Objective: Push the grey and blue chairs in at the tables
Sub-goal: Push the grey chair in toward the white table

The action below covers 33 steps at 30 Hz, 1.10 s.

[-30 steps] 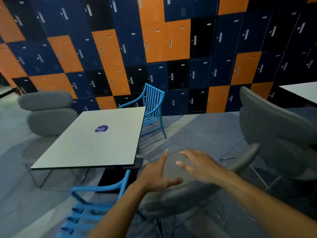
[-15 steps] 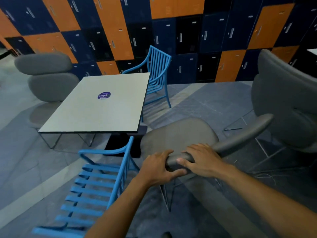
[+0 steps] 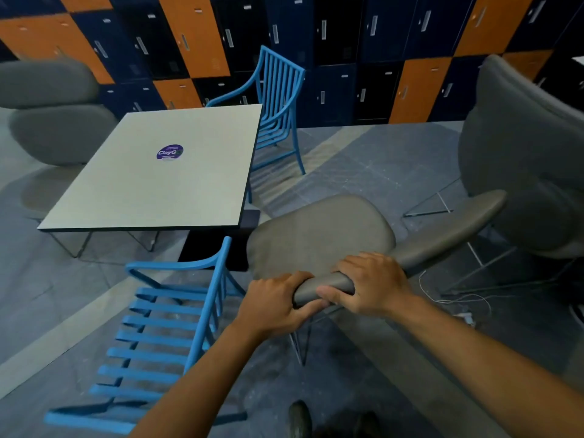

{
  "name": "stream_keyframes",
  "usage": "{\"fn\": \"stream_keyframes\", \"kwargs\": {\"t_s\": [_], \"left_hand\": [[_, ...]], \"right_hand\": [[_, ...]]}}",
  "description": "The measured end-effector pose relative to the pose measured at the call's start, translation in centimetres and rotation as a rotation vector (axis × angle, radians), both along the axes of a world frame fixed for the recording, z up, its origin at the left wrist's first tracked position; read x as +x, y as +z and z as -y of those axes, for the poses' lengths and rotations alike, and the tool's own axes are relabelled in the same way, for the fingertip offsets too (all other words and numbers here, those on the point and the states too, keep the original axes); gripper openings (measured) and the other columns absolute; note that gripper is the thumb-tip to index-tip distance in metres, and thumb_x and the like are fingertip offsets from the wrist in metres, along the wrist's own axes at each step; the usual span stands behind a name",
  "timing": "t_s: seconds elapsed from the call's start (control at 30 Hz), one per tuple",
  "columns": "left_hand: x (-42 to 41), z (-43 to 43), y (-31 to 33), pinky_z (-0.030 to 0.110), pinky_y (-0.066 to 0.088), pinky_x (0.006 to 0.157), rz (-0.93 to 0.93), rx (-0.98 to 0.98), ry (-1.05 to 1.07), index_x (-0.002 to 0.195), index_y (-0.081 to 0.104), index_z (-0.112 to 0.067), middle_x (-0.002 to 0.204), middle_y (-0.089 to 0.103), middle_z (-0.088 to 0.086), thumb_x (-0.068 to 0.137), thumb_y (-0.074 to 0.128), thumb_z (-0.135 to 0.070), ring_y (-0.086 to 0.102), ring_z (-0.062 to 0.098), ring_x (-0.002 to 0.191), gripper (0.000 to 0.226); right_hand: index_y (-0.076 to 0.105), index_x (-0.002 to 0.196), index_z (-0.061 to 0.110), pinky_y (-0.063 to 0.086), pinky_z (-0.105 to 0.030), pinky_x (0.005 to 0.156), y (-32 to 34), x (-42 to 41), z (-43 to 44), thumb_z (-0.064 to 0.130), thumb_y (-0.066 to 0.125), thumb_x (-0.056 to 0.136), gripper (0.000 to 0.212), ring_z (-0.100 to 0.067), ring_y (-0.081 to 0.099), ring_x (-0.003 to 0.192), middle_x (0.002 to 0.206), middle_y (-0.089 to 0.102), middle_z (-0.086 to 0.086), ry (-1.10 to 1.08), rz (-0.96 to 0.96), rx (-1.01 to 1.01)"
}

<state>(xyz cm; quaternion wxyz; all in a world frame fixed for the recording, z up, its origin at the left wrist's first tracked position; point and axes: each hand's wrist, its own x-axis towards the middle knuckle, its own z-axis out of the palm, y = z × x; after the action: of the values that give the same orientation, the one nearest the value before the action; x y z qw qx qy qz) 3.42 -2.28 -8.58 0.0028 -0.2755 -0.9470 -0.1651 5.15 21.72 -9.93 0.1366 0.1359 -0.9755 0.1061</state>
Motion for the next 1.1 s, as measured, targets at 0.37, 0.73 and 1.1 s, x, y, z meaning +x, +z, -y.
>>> {"fn": "stream_keyframes", "kwargs": {"t_s": [0.37,0.73,1.1], "left_hand": [[-0.4,-1.6,0.1,0.034,0.055,0.067,0.0,0.017,0.028,0.125,0.06,-0.04,0.1,0.074,-0.013,0.086,0.037,-0.088,0.068,0.009,0.08,0.066],[-0.4,-4.6,0.6,0.035,0.054,0.071,-0.004,-0.025,0.073,0.124,0.058,-0.041,0.101,0.073,-0.012,0.083,0.025,-0.093,0.067,0.008,0.083,0.074],[-0.9,-10.9,-0.3,0.037,0.051,0.069,-0.032,-0.042,0.133,0.122,0.058,-0.037,0.106,0.073,-0.006,0.085,0.032,-0.087,0.069,0.019,0.086,0.067]], "right_hand": [[0.069,0.082,0.025,0.047,-0.032,0.062,0.2,-1.0,-2.0,0.083,0.043,0.088,0.064,-0.019,0.063,0.069,0.077,0.068,0.006,0.089,-0.076,-0.027],[0.07,0.083,0.027,0.044,-0.029,0.061,0.2,-2.3,-4.9,0.084,0.039,0.089,0.065,-0.013,0.061,0.069,0.077,0.067,0.009,0.132,-0.063,-0.026],[0.072,0.102,0.037,0.047,-0.027,0.063,0.8,-4.7,-11.3,0.086,0.037,0.088,0.062,-0.006,0.063,0.082,0.09,0.07,0.016,0.202,0.013,0.034]]}}
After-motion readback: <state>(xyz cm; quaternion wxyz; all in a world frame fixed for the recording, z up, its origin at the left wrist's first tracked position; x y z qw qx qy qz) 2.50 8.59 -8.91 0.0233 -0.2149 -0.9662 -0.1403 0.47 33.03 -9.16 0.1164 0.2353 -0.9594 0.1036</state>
